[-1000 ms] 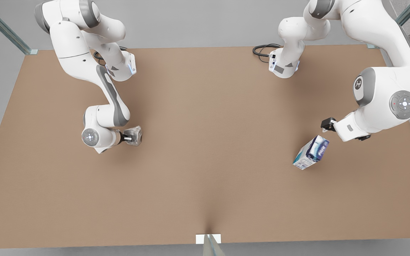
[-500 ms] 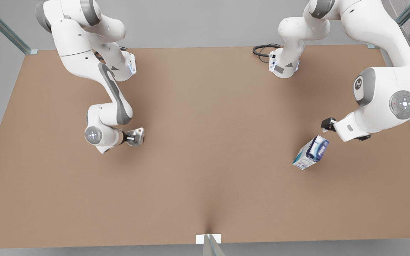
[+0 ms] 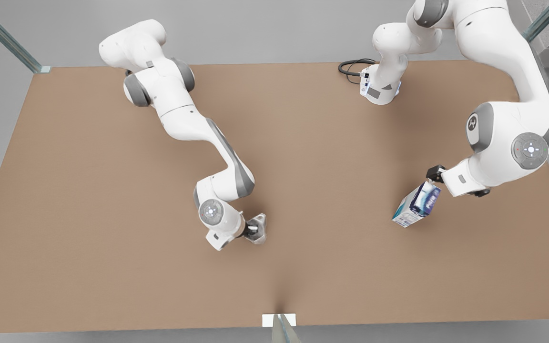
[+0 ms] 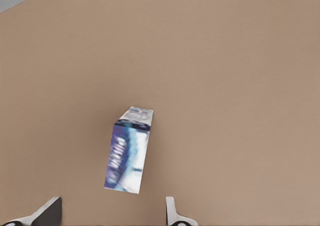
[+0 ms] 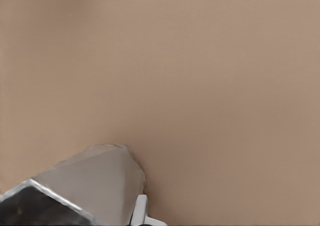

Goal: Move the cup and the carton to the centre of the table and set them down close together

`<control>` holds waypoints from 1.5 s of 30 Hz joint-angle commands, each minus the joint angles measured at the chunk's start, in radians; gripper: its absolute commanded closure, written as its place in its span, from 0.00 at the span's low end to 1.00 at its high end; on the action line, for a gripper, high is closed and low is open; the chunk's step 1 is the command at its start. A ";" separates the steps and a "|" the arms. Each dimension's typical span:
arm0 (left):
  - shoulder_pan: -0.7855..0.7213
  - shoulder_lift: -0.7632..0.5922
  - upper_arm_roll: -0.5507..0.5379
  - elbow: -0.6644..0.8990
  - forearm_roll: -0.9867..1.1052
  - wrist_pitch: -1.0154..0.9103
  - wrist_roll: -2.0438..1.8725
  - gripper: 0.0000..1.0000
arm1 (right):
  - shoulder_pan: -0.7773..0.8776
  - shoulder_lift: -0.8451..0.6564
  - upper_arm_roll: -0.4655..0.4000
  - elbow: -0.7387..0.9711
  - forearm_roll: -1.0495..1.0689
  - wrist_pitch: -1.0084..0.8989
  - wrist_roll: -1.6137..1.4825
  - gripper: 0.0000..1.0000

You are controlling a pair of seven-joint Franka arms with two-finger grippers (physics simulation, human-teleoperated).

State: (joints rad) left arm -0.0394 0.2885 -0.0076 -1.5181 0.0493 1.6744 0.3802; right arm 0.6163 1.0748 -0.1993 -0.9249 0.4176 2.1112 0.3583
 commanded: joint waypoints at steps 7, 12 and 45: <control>0.013 -0.091 0.000 -0.174 0.067 0.188 0.057 0.00 | 0.026 0.031 -0.031 0.020 0.007 0.069 0.016 0.00; 0.035 -0.080 0.002 -0.229 0.069 0.225 0.221 0.00 | 0.026 0.030 -0.029 0.020 0.009 0.070 0.014 0.00; 0.046 0.034 0.002 -0.396 0.043 0.377 0.135 0.39 | -0.535 -0.908 0.302 -0.519 -0.620 -0.557 -0.384 0.00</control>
State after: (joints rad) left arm 0.0061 0.3172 -0.0062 -1.9145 0.0667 2.0511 0.5149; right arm 0.0804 0.1673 0.1027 -1.4435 -0.2039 1.5539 -0.0261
